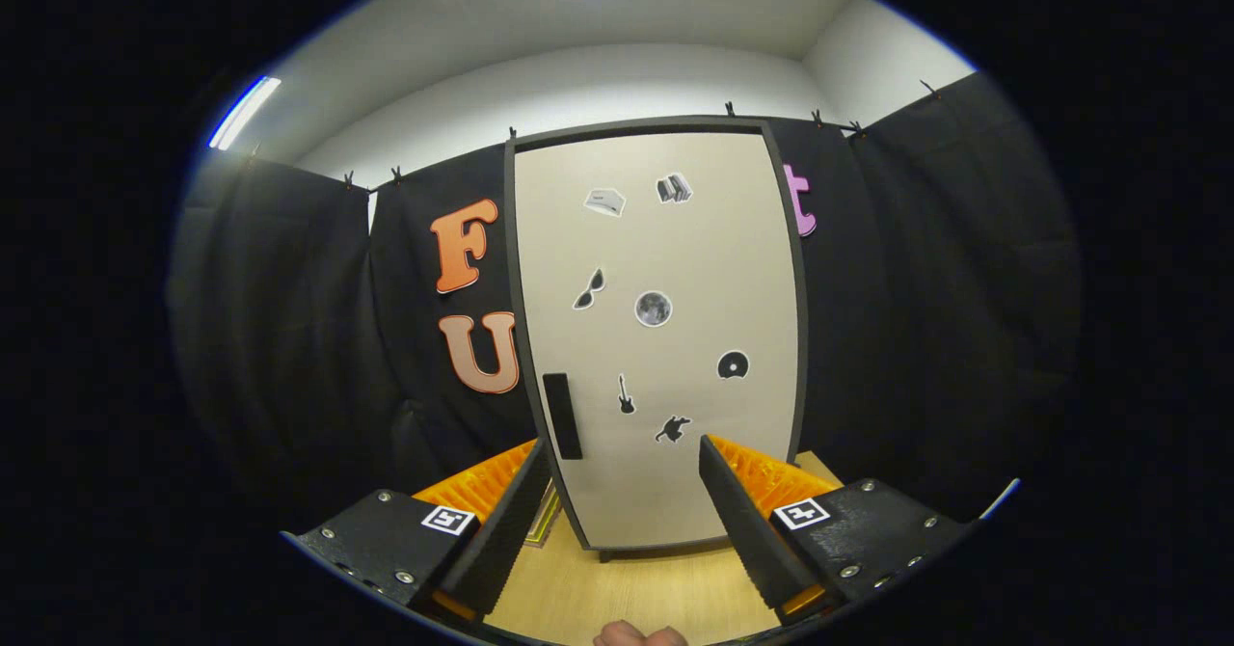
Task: Open the shoe cabinet door, grab the shoes and put them into the shoe cabinet, then close the shoe cabinet door.
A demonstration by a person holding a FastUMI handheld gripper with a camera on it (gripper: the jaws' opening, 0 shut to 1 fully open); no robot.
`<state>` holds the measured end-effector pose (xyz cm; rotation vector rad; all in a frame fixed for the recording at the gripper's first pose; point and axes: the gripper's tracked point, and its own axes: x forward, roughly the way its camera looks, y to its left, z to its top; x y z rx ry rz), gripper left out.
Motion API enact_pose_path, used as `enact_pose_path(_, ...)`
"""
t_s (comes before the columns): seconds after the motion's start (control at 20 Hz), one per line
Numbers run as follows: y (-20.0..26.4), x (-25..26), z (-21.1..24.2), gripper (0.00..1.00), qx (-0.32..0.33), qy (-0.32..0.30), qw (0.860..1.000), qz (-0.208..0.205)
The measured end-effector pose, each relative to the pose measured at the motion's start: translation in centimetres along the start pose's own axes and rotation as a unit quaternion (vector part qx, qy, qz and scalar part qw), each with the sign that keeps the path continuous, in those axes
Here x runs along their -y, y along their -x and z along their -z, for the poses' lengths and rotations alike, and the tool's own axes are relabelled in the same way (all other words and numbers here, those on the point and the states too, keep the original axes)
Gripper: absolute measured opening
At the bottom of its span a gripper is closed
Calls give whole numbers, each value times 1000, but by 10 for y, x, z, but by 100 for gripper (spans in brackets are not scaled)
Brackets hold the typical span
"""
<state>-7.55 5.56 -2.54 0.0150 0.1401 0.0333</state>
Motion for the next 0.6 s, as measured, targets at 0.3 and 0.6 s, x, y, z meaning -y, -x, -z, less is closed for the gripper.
enact_pose_path(0.3,62,16,-15,97,18,9,1000,-17)
enact_pose_path(0.6,110,25,-36,97,47,14,998,-38)
